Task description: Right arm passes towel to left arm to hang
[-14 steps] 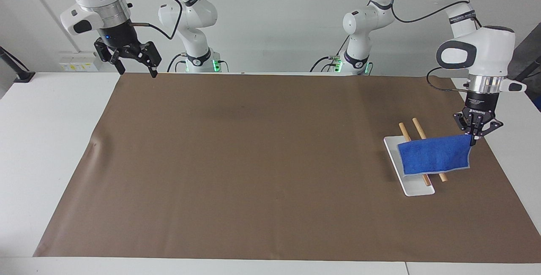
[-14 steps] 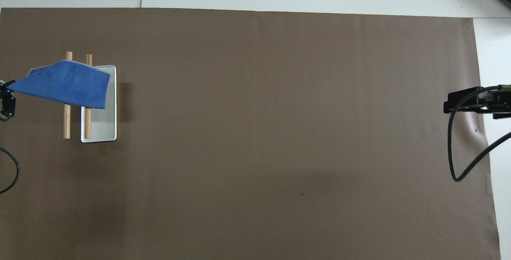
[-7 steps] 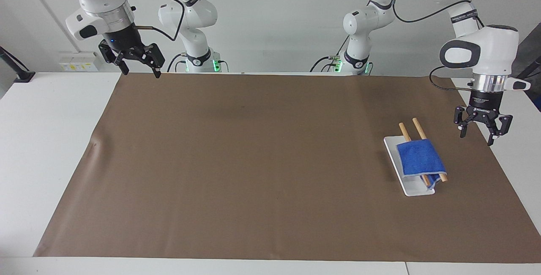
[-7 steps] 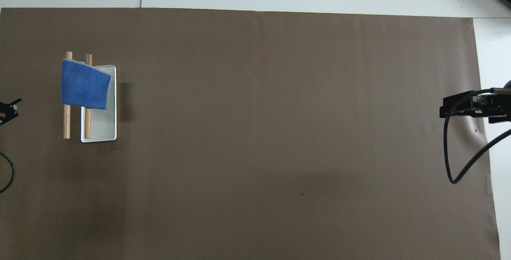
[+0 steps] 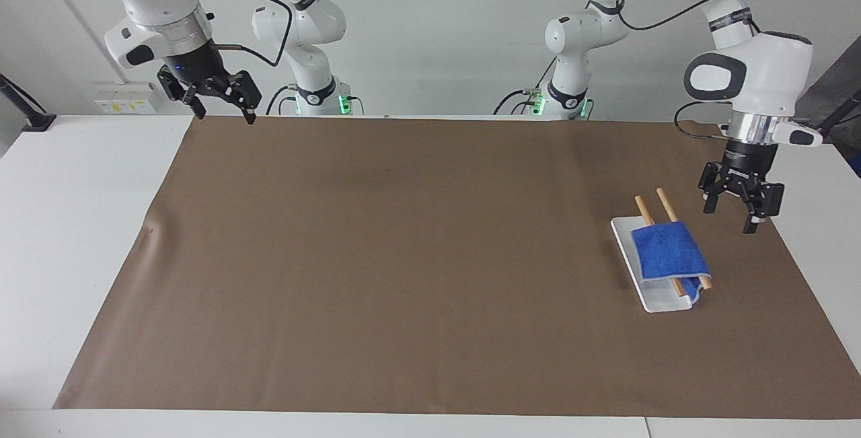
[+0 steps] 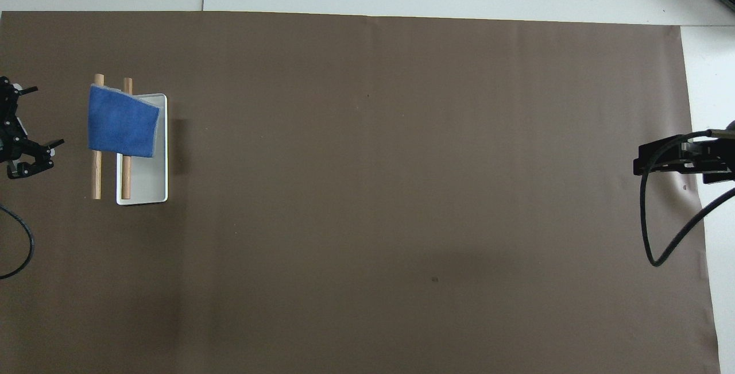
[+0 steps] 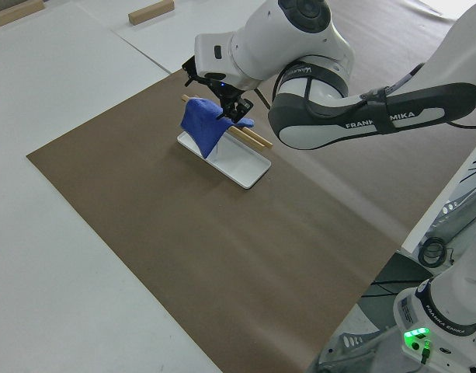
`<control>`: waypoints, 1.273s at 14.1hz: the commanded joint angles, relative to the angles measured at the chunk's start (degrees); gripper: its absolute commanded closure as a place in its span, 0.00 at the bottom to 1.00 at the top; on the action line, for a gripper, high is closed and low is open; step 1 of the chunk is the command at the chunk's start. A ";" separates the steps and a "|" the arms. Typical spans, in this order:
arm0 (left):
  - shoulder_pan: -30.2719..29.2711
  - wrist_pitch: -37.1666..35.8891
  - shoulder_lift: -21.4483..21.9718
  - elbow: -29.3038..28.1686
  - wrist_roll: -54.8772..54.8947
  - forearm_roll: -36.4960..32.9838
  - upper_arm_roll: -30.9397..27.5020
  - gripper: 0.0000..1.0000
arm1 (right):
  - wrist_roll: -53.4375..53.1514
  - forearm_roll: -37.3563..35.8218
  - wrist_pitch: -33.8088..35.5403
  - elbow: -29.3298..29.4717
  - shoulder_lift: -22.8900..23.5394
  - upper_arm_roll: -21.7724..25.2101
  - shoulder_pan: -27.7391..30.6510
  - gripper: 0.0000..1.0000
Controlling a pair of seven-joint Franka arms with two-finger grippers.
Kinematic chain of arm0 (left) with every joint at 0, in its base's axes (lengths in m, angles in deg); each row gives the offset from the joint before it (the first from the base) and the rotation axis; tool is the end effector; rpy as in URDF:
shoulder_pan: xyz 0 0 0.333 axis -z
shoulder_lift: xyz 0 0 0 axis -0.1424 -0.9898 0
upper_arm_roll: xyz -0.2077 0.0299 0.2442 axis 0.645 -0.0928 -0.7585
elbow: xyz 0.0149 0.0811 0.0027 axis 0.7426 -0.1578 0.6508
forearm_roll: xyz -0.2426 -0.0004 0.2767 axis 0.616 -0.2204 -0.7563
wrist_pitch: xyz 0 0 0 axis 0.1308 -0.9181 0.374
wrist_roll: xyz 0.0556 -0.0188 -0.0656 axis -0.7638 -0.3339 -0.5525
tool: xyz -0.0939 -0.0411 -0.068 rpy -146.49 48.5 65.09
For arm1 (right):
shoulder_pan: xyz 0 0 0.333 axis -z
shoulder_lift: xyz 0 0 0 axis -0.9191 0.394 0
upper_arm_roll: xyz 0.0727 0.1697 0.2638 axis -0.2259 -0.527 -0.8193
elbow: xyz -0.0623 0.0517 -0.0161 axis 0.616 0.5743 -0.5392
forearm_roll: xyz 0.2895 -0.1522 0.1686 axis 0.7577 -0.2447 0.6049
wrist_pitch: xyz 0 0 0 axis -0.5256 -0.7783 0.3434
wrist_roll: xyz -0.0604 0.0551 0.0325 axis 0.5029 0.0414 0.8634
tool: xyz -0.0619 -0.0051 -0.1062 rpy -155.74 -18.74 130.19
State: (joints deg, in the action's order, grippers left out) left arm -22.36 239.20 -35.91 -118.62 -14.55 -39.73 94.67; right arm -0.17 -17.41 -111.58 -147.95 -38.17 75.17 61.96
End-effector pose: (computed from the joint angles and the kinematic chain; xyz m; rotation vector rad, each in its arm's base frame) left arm 0.5368 0.0666 0.4784 1.8769 1.8618 0.4152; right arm 0.5016 -0.0039 0.6315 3.1295 -0.2172 -0.0670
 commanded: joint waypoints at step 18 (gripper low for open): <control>19.45 -36.91 -1.32 24.67 60.01 -21.49 -0.96 0.00 | 2.19 -0.72 -4.00 -3.38 -1.56 -0.11 0.35 0.00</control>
State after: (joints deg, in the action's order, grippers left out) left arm -2.10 207.23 -33.27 -101.06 39.50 -59.20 93.73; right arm 0.68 -17.57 -113.99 -149.30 -38.26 75.16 61.93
